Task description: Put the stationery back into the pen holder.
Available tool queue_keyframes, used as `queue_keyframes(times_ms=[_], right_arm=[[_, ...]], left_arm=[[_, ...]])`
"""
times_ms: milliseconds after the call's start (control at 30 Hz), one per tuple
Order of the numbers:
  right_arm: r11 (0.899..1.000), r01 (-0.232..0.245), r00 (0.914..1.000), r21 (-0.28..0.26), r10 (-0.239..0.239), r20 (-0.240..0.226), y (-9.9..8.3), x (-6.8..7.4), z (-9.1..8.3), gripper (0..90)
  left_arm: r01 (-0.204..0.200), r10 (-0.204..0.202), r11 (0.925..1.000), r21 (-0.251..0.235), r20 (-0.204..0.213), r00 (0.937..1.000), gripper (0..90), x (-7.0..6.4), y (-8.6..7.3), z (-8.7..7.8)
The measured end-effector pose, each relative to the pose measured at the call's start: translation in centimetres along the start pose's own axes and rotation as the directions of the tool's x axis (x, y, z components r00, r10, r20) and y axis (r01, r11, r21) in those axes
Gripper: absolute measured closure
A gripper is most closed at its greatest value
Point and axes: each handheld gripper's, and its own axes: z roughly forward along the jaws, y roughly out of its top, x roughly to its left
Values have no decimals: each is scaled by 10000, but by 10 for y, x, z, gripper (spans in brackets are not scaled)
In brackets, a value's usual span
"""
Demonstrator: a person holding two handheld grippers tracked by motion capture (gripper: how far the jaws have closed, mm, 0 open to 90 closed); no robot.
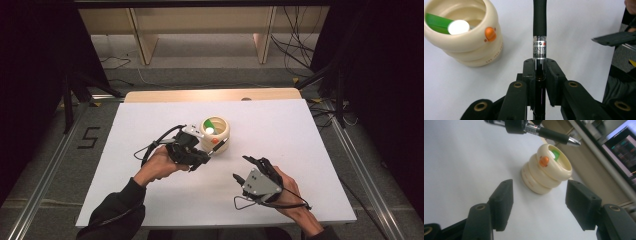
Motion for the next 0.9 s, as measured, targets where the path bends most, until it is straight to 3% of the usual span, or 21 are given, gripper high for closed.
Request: queue_keyframes(times_ms=[67, 133, 200, 233, 267, 300, 400, 433, 533, 567, 600, 633, 700, 733, 767, 900], right_arm=[[9920, -1240, 9913, -230, 1228, -472, -2, -7, -4, 382], [9790, -2007, 9767, -345, 1972, -849, -4, -13, -6, 381], [9555, -2923, 9501, -410, 2853, -1261, -7, -18, -8, 377], [9373, -3460, 9297, -413, 3366, -1495, -10, -21, -9, 373], [9267, -3737, 9176, -410, 3628, -1626, -11, -23, -10, 371], [9087, -4152, 8976, -430, 4016, -1818, -14, -26, -10, 370], [8748, -4828, 8606, -409, 4653, -2068, -19, -30, -11, 362], [8593, -5102, 8436, -364, 4919, -2152, -21, -31, -12, 359], [8296, -5576, 8126, -279, 5387, -2224, -26, -34, -13, 346], [8173, -5757, 7988, -244, 5558, -2301, -28, -35, -13, 342], [7973, -6031, 7776, -224, 5814, -2395, -31, -36, -14, 342], [7842, -6201, 7641, -244, 5966, -2456, -32, -37, -14, 338], [7729, -6341, 7536, -208, 6118, -2406, -36, -38, -15, 332], [7727, -6344, 7540, -204, 6129, -2364, -37, -38, -16, 327], [7679, -6404, 7487, -157, 6195, -2362, -38, -38, -17, 325], [7663, -6425, 7459, -83, 6228, -2362, -42, -37, -17, 321]], left_arm=[[3, -4, 9999, -167, -96, 10000, 788, 1, 0, -2], [113, -121, 9990, -423, -195, 9997, 788, 2, 0, -4], [219, -238, 9975, -666, -275, 9993, 788, 5, 0, -6], [280, -303, 9968, -755, -284, 9991, 788, 5, 0, -7], [361, -395, 9953, -898, -366, 9986, 788, 6, 0, -7], [452, -494, 9938, -1014, -397, 9980, 788, 7, 0, -7], [612, -690, 9888, -1364, -534, 9962, 788, 9, 0, -9], [655, -742, 9874, -1441, -560, 9957, 788, 9, 0, -10], [825, -961, 9803, -1796, -686, 9930, 788, 11, 1, -11], [897, -1047, 9772, -1926, -691, 9921, 788, 12, 1, -11], [919, -1081, 9756, -1996, -720, 9915, 788, 13, 1, -11], [953, -1135, 9733, -2090, -770, 9905, 788, 14, 2, -11], [1183, -1396, 9644, -2365, -752, 9874, 788, 18, 2, -12], [1261, -1480, 9613, -2448, -732, 9863, 788, 20, 3, -12], [1337, -1576, 9575, -2557, -754, 9846, 788, 21, 3, -12], [1641, -1937, 9403, -2980, -721, 9784, 788, 27, 8, -10]])
